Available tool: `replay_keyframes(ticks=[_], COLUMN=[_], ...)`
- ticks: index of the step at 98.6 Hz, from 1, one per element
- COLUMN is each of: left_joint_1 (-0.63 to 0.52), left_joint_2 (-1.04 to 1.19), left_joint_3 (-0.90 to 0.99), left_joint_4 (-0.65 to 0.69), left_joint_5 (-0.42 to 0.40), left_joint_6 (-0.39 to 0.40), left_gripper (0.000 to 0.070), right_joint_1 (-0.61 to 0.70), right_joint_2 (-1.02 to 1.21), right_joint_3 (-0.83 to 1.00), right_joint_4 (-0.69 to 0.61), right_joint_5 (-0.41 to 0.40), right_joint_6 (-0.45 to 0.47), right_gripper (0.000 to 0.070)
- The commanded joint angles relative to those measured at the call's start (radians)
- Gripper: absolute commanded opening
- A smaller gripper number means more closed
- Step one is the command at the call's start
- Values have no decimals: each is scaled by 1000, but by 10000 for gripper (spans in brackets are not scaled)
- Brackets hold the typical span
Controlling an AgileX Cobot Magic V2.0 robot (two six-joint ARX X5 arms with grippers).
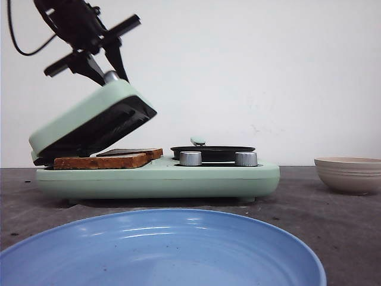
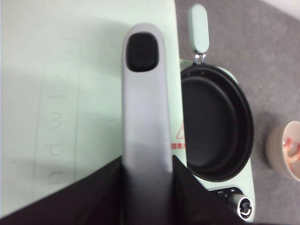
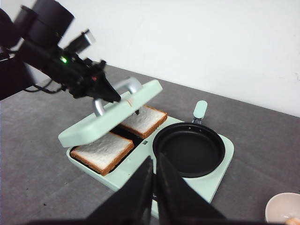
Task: Make breakfast with bread and shrimp
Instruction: 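Swing the lid down over the bread with the left gripper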
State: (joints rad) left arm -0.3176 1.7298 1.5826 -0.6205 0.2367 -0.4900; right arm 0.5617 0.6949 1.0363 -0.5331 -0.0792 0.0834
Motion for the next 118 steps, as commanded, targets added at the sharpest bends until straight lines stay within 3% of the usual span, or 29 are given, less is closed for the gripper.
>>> replay_keyframes(ticks=[1,16,61,67,78,83,101,118], left_joint_1=[-24,-51,-92,-93,-95,-95,-95,-96], left_joint_2=[23,51,135,135,134,134,127,69], left_joint_3=[27,27,27,27,27,27,29,29], left_joint_4=[71,79,60,63,72,70,60,57], left_joint_5=[31,-20,-20,-20,-19,-18,54,59], left_joint_6=[139,143,141,141,137,132,97,68], left_gripper=[16,16,37,104,393,482,486,473], right_joint_1=[5,5,5,5,5,5,5,5], right_joint_2=[-3,-17,-26,-26,-26,-26,-26,-26], right_joint_3=[8,8,8,8,8,8,8,8], right_joint_4=[13,10,7,3,-10,-16,-21,-21], right_joint_5=[-3,-3,-3,-3,-3,-3,-3,-2], right_joint_6=[15,19,19,19,19,18,18,18], right_gripper=[0,0,0,0,0,0,0,0])
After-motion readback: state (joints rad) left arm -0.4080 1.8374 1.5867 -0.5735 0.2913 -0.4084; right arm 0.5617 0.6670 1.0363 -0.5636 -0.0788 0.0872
